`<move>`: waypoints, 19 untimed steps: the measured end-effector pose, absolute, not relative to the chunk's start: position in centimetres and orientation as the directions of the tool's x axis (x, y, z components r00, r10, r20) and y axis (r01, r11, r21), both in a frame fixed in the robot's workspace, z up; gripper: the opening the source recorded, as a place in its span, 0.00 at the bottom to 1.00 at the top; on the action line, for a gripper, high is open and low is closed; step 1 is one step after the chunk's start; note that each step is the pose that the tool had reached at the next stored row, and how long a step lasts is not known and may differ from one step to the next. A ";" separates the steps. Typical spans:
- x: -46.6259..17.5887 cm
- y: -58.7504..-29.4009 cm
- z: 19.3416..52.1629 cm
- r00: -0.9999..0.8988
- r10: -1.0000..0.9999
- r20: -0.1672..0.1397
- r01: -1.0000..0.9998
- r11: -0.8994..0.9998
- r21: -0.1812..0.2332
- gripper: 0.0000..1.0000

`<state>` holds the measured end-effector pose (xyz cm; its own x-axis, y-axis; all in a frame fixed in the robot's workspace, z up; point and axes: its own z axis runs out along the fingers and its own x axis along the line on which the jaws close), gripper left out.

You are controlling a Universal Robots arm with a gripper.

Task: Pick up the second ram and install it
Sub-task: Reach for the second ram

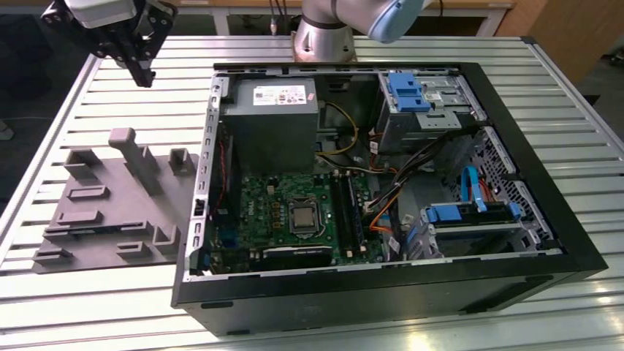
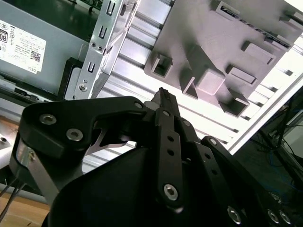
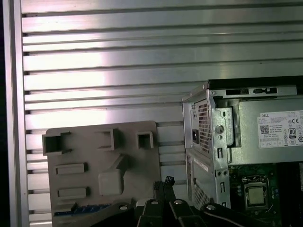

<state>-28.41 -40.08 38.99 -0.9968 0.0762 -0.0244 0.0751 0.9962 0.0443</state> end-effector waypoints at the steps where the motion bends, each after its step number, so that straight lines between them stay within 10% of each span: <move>1: -28.5 -40.1 39.0 -0.997 0.076 -0.024 0.075 0.996 0.044 0.11; 19: -30.0 -40.1 38.9 -0.997 0.076 -0.025 0.075 0.996 0.044 0.11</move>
